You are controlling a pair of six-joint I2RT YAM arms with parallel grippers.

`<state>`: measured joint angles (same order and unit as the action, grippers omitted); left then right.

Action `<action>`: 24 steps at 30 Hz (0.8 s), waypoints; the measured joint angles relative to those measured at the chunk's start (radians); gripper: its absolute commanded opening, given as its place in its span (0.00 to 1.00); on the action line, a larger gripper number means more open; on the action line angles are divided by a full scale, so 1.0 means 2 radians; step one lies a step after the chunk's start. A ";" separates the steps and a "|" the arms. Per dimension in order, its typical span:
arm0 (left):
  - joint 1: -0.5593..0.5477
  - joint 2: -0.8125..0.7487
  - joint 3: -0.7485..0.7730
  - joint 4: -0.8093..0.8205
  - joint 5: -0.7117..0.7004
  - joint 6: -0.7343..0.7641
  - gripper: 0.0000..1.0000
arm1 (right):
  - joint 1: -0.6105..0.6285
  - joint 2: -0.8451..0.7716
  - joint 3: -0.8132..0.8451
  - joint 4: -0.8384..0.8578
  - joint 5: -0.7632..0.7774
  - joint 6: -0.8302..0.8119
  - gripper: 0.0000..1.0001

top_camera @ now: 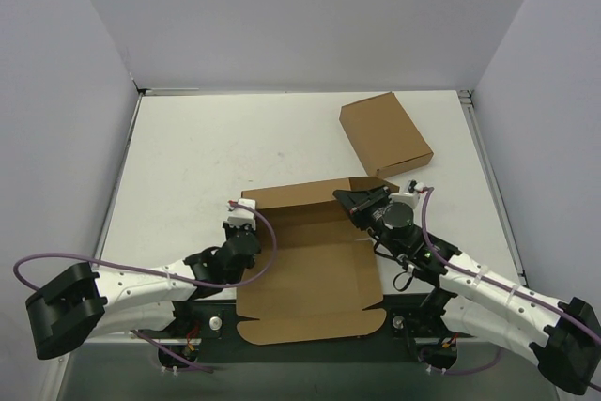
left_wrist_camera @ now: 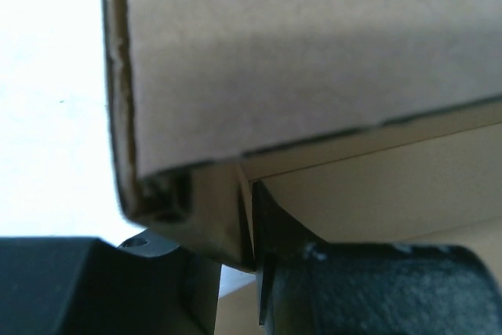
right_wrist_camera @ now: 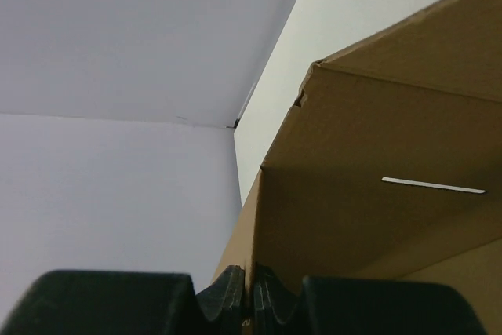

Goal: Fold the paper box

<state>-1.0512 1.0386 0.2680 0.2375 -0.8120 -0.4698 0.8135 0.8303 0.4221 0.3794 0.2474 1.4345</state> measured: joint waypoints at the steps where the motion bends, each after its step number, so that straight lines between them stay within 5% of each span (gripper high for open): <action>1: 0.000 0.002 0.000 0.002 0.000 0.000 0.29 | 0.000 0.002 -0.001 0.003 0.002 0.003 0.00; 3: -0.001 0.005 0.001 0.003 -0.003 0.000 0.29 | 0.000 0.006 -0.001 0.009 0.005 0.004 0.02; 6: 0.000 0.008 0.007 -0.004 -0.006 -0.002 0.29 | 0.000 0.006 -0.001 0.007 0.008 0.001 0.56; 7: 0.002 0.012 0.015 -0.016 -0.007 -0.001 0.29 | 0.001 0.003 0.000 0.002 0.015 -0.007 0.61; 19: 0.058 0.071 0.086 -0.066 0.045 0.007 0.29 | 0.069 -0.155 -0.001 -0.194 0.116 -0.123 0.70; 24: 0.062 0.072 0.085 -0.065 0.065 0.007 0.29 | 0.091 -0.145 -0.020 -0.244 0.113 -0.153 0.71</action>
<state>-0.9264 1.1824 0.4389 0.1070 -0.6823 -0.4557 0.9947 0.5407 0.3813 -0.1078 0.4736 1.1282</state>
